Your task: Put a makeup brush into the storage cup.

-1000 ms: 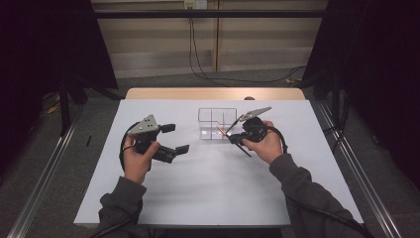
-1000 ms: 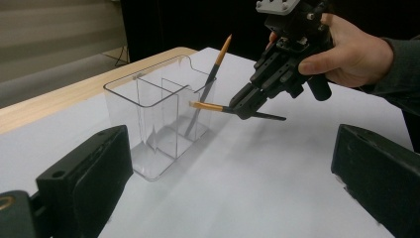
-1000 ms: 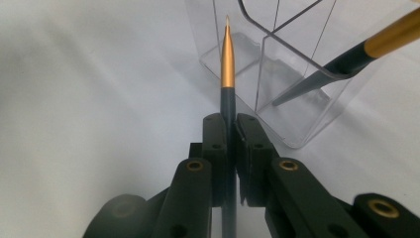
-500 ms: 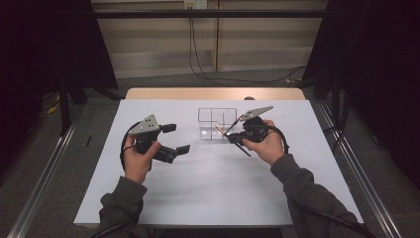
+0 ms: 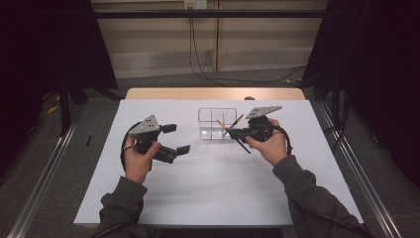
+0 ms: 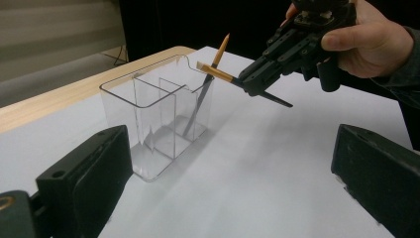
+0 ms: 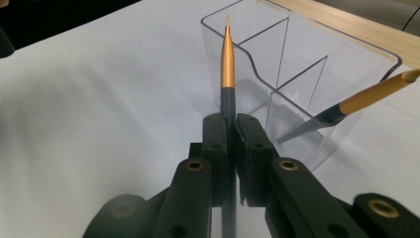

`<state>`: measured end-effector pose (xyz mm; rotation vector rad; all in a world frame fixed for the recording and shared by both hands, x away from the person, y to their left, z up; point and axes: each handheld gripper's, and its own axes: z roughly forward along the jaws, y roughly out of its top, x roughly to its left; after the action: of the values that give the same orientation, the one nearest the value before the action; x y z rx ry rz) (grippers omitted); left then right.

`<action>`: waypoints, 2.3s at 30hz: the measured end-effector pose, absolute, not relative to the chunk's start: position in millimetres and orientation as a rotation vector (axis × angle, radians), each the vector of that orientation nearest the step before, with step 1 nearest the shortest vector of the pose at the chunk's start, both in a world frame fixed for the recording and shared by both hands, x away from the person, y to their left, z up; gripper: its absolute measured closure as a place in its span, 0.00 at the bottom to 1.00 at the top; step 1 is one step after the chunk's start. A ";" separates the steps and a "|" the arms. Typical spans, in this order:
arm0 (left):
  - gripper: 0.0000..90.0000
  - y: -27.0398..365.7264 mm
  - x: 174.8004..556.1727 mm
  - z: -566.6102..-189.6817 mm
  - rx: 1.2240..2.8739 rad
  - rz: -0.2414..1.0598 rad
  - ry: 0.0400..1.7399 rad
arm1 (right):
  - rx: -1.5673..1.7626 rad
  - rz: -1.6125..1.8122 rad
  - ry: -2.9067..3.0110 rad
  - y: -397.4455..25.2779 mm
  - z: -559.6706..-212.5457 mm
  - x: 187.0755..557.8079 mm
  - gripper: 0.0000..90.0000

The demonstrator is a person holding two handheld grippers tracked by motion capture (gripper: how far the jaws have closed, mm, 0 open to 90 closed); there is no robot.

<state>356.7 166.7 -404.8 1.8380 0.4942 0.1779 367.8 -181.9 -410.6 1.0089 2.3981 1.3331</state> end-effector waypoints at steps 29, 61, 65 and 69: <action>0.02 167.7 358.5 -408.2 1.837 0.167 0.499 | 0.979 1.497 2.184 -184.7 -405.6 367.7 0.93; 0.02 167.5 358.3 -408.7 1.845 0.165 0.501 | 0.972 1.581 2.063 -185.7 -405.8 371.9 0.93; 0.02 167.7 358.5 -409.1 1.839 0.161 0.506 | 0.970 1.584 2.058 -185.5 -405.9 373.6 0.93; 0.02 167.5 358.8 -409.8 1.835 0.156 0.505 | 0.974 1.585 2.049 -185.5 -406.1 375.7 0.93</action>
<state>358.8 167.5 -409.8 1.8348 0.5054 0.1561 375.7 -185.5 -406.1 0.9739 2.0486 1.5851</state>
